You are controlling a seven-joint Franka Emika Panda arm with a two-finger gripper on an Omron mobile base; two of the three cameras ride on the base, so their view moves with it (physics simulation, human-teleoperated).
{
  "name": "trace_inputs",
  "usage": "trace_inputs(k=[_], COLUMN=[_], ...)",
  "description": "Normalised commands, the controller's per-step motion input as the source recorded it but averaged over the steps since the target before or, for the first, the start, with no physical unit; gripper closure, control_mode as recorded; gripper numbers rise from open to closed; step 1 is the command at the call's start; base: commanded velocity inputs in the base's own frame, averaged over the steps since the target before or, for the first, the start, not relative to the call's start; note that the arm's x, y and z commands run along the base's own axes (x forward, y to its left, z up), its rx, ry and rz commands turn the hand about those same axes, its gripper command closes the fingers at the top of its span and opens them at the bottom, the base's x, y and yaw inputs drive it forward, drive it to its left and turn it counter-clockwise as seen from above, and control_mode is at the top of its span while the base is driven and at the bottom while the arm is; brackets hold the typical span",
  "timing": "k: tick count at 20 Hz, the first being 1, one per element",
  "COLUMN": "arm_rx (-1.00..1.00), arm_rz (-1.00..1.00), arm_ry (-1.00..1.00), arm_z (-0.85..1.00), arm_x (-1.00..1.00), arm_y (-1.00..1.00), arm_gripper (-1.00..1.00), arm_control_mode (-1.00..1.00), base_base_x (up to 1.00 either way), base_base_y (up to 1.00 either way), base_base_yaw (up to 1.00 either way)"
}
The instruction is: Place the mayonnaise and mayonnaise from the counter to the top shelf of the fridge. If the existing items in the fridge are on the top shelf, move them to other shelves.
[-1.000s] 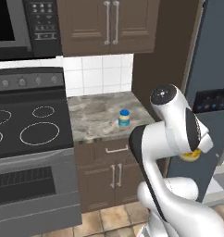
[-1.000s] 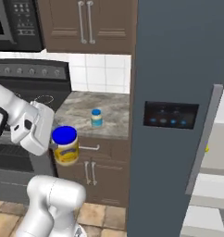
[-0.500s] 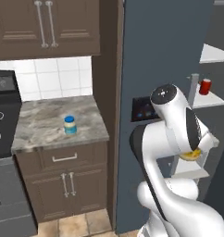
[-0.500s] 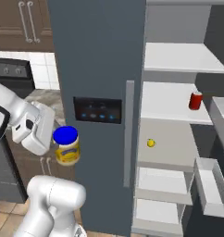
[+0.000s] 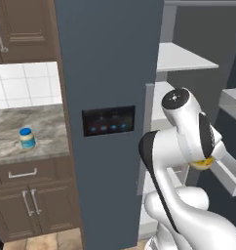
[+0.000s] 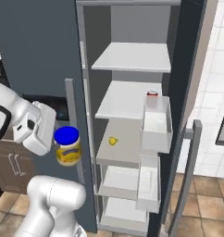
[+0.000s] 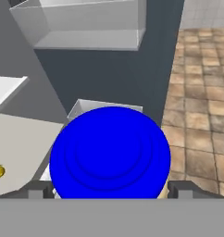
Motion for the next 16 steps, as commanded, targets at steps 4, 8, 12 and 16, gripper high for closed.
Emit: trace_inputs(k=[4, 8, 12, 16], arm_rx=[0.0, 0.0, 0.0, 0.0], arm_rz=[0.0, 0.0, 0.0, 0.0], arm_ry=[0.0, 0.0, 0.0, 0.0], arm_z=[0.0, 0.0, 0.0, 0.0], arm_x=[0.0, 0.0, 0.0, 0.0], arm_y=[0.0, 0.0, 0.0, 0.0], arm_gripper=[1.0, 1.0, 1.0, 1.0], arm_control_mode=[1.0, 1.0, 1.0, 1.0], base_base_x=[0.51, 0.59, 0.71, 0.33], base_base_y=[-0.12, 0.0, 0.0, -0.14], base_base_yaw=[0.05, 0.04, 0.02, 0.02])
